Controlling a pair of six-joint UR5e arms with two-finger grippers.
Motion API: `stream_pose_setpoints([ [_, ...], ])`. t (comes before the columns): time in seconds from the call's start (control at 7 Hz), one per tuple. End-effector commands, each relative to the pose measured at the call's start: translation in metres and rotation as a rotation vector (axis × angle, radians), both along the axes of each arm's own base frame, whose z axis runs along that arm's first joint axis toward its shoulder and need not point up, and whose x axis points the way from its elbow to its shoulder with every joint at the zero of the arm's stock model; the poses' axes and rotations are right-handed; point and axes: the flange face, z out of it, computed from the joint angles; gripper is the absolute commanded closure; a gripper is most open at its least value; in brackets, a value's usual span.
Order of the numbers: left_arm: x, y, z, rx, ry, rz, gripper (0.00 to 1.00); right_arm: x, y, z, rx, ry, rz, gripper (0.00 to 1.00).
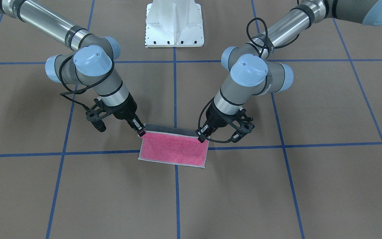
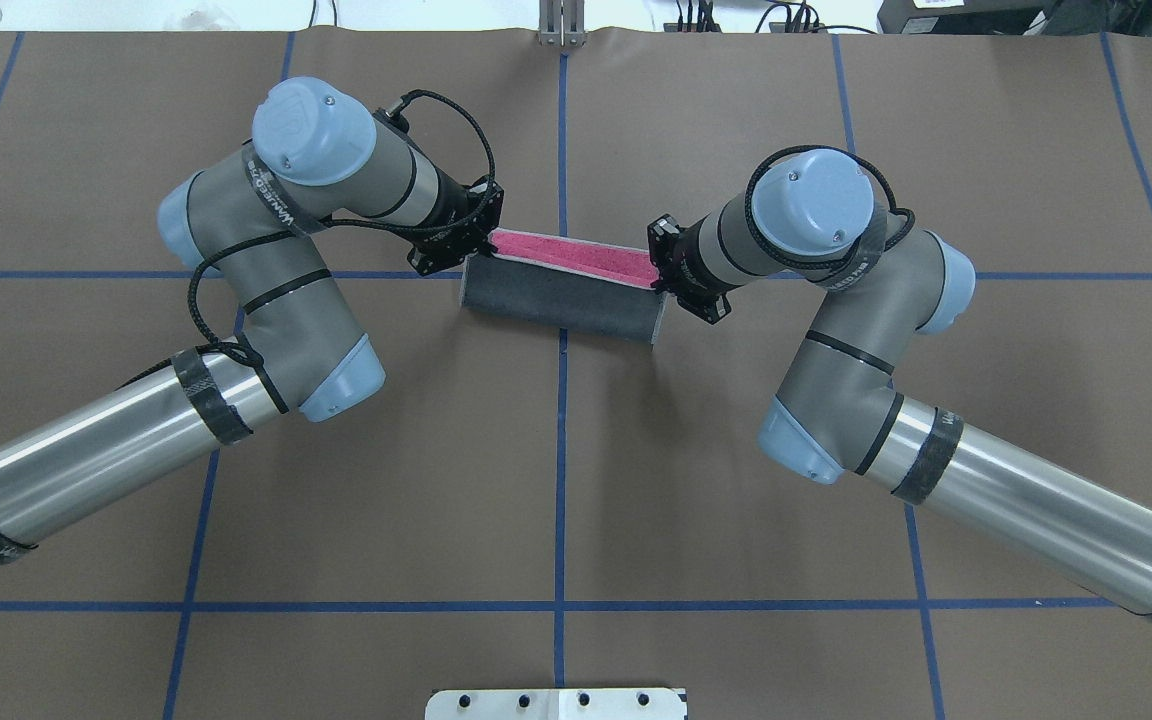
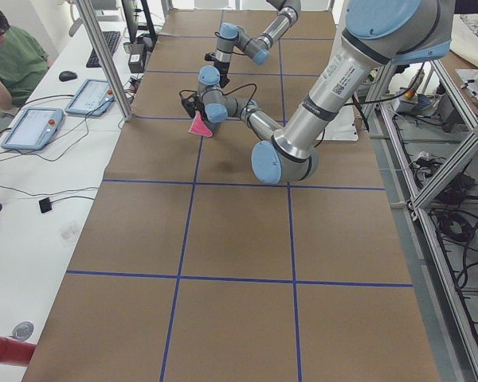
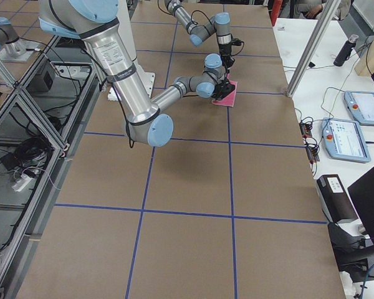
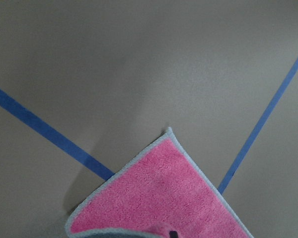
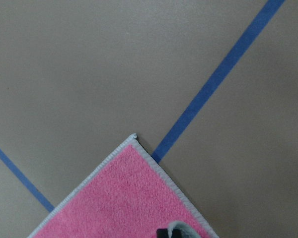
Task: Fold towel twice with both arms
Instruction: 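Lift both near corners and fold them over toward the far towel edge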
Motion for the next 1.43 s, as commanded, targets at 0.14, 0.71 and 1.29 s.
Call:
stream_pose_setpoints([
  [0.14,0.014,-0.027,-0.001,0.001,-0.010,-0.026,1.00,-0.008,-0.021,-0.003,0.009,-0.001,0.015,1.00],
  [0.71,0.015,-0.034,0.012,-0.015,-0.029,-0.032,1.00,-0.018,-0.035,0.008,0.027,0.020,0.035,1.00],
  [1.29,0.017,-0.034,0.015,-0.020,-0.034,-0.031,1.00,-0.018,-0.035,0.006,0.031,0.014,0.034,1.00],
])
